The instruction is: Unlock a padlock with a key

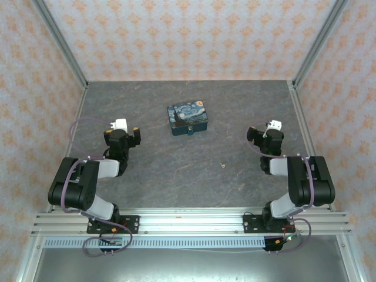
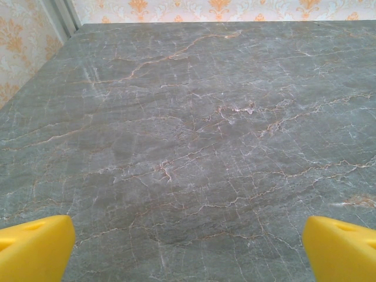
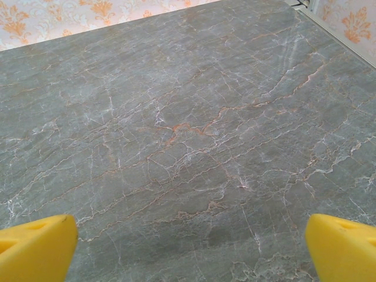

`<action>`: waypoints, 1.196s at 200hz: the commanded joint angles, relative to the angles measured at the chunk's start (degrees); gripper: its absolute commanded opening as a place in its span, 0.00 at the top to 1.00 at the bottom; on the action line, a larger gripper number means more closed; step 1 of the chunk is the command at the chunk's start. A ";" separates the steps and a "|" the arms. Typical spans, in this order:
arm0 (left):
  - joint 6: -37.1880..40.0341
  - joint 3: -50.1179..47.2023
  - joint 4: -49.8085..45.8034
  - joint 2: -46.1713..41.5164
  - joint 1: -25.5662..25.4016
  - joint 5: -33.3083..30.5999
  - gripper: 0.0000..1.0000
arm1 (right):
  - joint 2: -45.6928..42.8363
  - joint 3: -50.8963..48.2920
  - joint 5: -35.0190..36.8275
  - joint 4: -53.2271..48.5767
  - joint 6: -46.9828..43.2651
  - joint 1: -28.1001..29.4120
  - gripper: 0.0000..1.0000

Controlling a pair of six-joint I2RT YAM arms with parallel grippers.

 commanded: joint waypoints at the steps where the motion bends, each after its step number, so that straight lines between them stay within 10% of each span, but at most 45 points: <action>1: -0.02 0.62 -0.18 -0.26 0.19 -0.22 0.00 | 0.15 0.68 0.77 0.31 -0.31 0.19 0.01; 95: -0.10 1.14 -1.55 -1.04 0.30 -0.43 0.00 | -0.30 0.61 1.62 0.30 0.07 0.18 0.01; 131: -1.37 4.94 -16.44 -11.82 0.23 -2.35 0.00 | -9.17 5.99 2.83 -18.08 2.48 0.18 0.01; 200: -30.56 15.35 -50.28 -26.01 -2.01 13.71 0.00 | -22.86 16.27 -14.76 -55.45 16.40 3.89 0.08; 239: -42.03 11.47 -46.03 -24.86 -13.46 20.15 0.00 | -24.23 16.18 -21.05 -66.84 17.15 12.69 0.23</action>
